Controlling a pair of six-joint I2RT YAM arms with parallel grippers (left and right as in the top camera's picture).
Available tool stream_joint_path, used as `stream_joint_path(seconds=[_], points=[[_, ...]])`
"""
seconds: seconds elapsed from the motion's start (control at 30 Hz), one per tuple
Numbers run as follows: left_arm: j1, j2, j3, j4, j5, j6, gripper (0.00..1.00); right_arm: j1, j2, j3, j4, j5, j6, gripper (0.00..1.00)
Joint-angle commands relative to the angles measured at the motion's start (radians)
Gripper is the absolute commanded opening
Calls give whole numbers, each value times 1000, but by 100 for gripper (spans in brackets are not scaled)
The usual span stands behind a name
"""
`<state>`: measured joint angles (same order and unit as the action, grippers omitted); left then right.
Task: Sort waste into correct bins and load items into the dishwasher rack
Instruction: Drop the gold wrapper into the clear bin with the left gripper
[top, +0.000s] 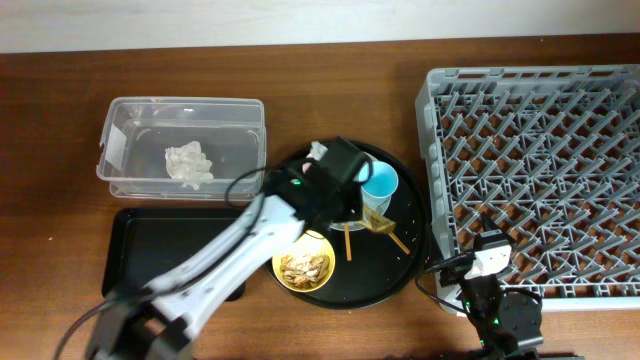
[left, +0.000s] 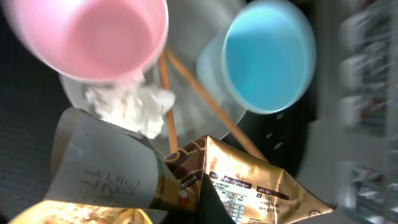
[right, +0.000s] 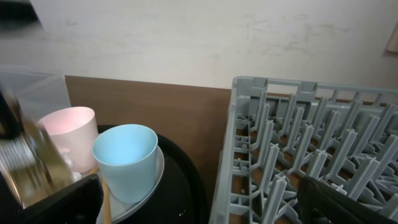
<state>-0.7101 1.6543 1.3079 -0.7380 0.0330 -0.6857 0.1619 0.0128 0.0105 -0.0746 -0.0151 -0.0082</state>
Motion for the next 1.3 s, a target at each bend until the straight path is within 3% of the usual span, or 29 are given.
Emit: stream_joint_path(seconds=[0.0, 0.2, 0.4, 0.67, 0.7, 0.83, 0.87, 1.03, 1.27], points=[[96, -99, -2, -3, -27, 105, 1, -6, -7, -5, -5, 8, -2, 98], [337, -111, -2, 1, -162, 116, 1, -6, -7, -5, -5, 8, -2, 99], [594, -106, -2, 42, -173, 116, 1, -6, -7, -5, -5, 8, -2, 99], [722, 1, -2, 111, -174, 116, 2, -6, -7, -5, -5, 8, -2, 99], [728, 26, -2, 114, -185, 116, 15, -6, -7, -5, -5, 8, -2, 98], [729, 73, -2, 139, -211, 173, 94, -6, -7, -5, -5, 8, -2, 98], [729, 73, -2, 145, -210, 188, 99, -6, -7, -5, -5, 8, -2, 98], [719, 23, 0, 139, -146, 282, 99, -6, -7, -5, -5, 8, -2, 98], [607, -177, 0, -23, -43, 292, 99, -6, -7, -5, -5, 8, -2, 98]])
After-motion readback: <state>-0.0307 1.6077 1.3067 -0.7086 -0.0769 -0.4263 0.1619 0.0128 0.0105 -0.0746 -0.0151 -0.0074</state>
